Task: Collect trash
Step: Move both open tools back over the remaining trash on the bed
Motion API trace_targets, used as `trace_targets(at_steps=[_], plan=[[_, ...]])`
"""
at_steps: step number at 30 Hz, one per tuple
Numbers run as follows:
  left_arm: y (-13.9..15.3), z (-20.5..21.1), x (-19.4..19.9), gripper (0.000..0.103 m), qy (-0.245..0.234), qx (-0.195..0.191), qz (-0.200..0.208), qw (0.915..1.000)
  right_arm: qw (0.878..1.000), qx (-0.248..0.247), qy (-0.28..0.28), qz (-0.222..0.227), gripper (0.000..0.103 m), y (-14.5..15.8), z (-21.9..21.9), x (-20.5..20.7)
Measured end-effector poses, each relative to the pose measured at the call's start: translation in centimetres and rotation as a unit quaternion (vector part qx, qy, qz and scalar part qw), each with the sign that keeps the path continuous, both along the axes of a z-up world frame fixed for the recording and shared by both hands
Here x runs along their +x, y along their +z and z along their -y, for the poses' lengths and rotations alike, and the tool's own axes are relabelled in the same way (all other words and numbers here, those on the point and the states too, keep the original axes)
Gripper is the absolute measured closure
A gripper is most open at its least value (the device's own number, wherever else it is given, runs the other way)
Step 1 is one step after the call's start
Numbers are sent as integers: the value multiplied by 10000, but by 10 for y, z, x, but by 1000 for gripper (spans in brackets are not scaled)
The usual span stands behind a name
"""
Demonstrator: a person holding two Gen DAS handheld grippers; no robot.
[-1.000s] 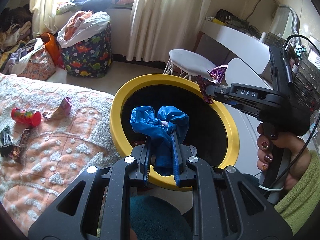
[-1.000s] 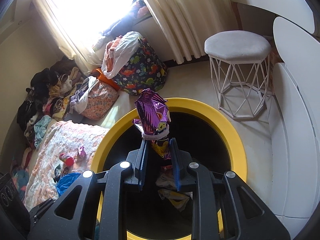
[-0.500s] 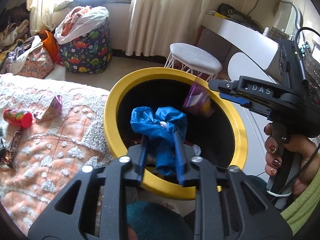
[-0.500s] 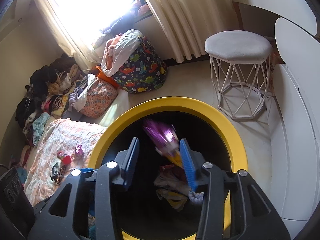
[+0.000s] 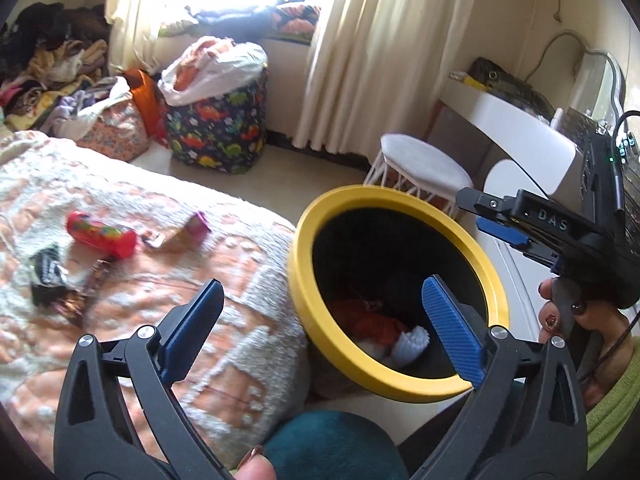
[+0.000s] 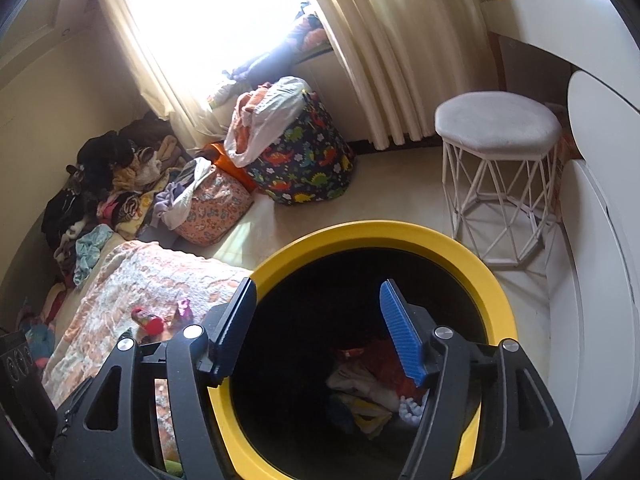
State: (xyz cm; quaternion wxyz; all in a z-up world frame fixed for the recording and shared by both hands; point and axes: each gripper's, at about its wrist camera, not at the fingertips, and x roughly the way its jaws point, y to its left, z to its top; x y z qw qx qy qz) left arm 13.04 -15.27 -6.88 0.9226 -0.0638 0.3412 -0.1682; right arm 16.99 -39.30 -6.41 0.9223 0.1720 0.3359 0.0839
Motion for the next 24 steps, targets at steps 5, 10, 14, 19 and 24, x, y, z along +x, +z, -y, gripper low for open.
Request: trace_targets(at_steps=[5,10,14,19,24], plan=[[8,-9,-3,11,164,53,155,9997,9996,-6,147,228,36,10,-10,-3],[13,-24,-3,11,347,43,230,9991,9985,-34,306,445,32,19,-19,-6],[14,-34,-4,11,484,45,278,9984,9977,-26,384,553,31,24,-25,-9],[15,-48,-5,11,637,12,279,9976,9967,-39,484,657,31,28,-35,-11],[16,-59,-4,11,771,0,312,9965,9958,-12,571,716,31,30,-42,-14]])
